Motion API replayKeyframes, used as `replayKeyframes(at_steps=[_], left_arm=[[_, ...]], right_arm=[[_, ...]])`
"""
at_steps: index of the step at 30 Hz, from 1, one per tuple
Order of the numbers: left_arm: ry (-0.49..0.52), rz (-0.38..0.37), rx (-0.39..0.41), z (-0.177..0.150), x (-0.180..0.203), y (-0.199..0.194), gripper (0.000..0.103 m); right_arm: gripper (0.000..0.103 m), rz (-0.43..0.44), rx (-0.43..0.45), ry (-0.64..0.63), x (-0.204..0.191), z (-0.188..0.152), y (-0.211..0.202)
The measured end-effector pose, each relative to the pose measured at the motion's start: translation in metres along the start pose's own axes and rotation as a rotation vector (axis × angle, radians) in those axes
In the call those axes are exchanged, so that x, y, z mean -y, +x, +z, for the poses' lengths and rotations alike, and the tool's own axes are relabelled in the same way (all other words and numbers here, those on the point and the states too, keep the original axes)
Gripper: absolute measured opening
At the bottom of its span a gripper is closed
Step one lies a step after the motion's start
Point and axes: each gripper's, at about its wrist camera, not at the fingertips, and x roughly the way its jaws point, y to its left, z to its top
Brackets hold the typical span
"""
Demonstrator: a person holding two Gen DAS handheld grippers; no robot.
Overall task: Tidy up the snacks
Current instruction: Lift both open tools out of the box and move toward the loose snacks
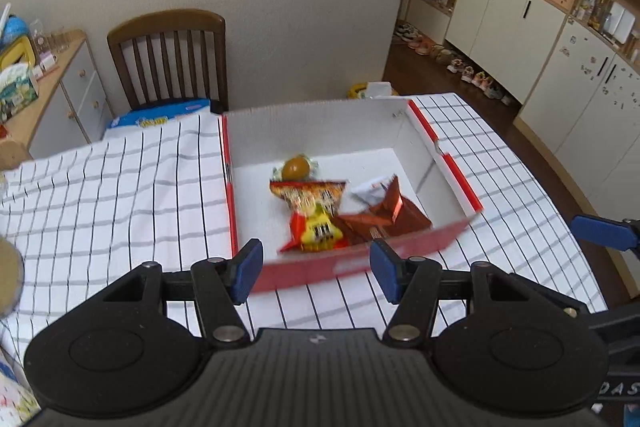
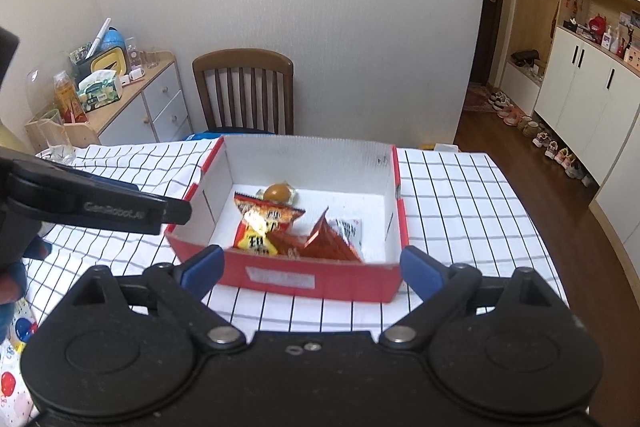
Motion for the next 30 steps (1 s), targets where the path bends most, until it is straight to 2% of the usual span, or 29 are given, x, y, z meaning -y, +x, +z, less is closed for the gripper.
replayKeyframes(at_steps=[9,10,11,13,19,22,24,26,30], left_arm=[[-0.014,-0.052,0.003,-0.047,-0.007,-0.022,0.058],[-0.014,-0.053,0.007,-0.053,-0.006,-0.025,0.06],[-0.01,-0.053,0.01,-0.057,-0.006,-0.027,0.067],[-0.007,-0.038,0.032,-0.067,-0.007,-0.032,0.075],[-0.012,-0.065,0.031,-0.093,-0.011,-0.037,0.076],[0.001,-0.043,0.057,-0.106,-0.01,-0.04,0.082],[-0.006,-0.058,0.07,-0.115,-0.01,-0.04,0.083],[-0.007,-0.07,0.059,-0.125,-0.009,-0.037,0.083],[0.011,-0.046,0.036,-0.146,-0.004,-0.029,0.083]], right_arm=[[0.099,0.013,-0.001,0.059,-0.003,-0.041,-0.018],[0.1,0.012,0.001,0.064,-0.003,-0.046,-0.02],[0.1,0.008,0.002,0.067,-0.004,-0.051,-0.021],[0.1,0.004,0.001,0.072,-0.006,-0.059,-0.022],[0.102,0.026,-0.02,0.127,-0.006,-0.082,-0.023],[0.103,0.015,-0.03,0.151,-0.008,-0.092,-0.021],[0.103,0.003,-0.04,0.166,-0.007,-0.099,-0.019],[0.103,0.008,-0.053,0.187,-0.006,-0.105,-0.017],[0.103,0.011,-0.088,0.226,-0.003,-0.117,-0.01]])
